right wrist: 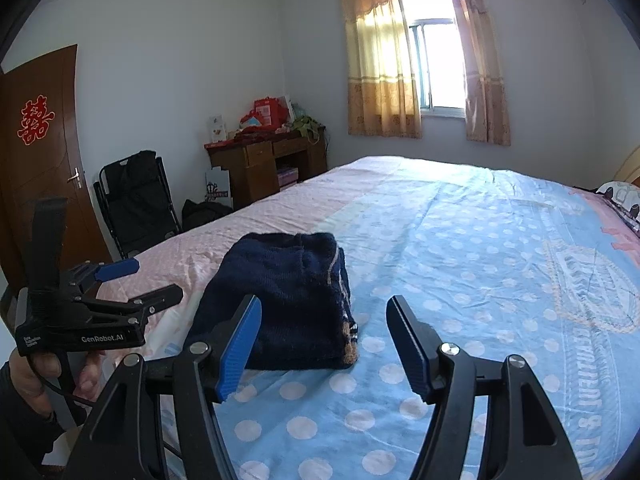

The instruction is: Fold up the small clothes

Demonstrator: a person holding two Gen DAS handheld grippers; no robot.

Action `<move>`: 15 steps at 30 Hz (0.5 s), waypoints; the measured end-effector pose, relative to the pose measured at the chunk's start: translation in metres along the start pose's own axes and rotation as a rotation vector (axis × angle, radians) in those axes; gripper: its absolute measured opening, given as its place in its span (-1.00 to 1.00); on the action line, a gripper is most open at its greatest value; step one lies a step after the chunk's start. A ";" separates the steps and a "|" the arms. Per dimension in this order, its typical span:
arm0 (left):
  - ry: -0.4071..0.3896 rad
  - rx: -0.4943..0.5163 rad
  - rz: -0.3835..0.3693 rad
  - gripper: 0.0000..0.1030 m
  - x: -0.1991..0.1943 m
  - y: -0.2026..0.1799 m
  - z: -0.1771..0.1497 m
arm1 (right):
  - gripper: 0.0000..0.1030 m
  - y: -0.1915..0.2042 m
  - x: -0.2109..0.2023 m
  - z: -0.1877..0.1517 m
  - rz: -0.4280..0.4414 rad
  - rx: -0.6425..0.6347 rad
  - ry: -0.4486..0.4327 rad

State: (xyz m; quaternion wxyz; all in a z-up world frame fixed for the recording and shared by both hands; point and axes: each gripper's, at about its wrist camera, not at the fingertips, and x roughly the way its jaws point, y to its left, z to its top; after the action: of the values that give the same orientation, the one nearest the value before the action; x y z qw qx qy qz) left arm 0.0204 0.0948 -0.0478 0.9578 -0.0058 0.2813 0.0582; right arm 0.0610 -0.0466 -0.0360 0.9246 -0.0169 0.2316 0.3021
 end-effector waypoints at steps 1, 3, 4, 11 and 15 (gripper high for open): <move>0.006 0.008 -0.001 0.97 0.001 -0.001 0.001 | 0.28 0.000 -0.002 0.001 -0.007 0.000 -0.014; 0.001 0.021 0.004 0.97 -0.001 -0.002 0.001 | 0.28 -0.001 -0.007 0.001 -0.018 0.001 -0.039; -0.006 0.025 0.009 0.97 -0.002 -0.002 0.001 | 0.28 -0.002 -0.009 0.002 -0.025 0.004 -0.053; -0.078 0.012 0.020 0.98 -0.018 0.001 0.008 | 0.29 -0.007 -0.015 0.004 -0.036 0.025 -0.085; -0.117 -0.025 0.020 1.00 -0.025 0.008 0.012 | 0.29 -0.004 -0.018 0.004 -0.039 0.008 -0.097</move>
State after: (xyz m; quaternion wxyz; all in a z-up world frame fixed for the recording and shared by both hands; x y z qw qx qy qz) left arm 0.0051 0.1005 -0.0235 0.9719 -0.0117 0.2240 0.0716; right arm 0.0517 -0.0591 -0.0247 0.9404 -0.0030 0.1876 0.2835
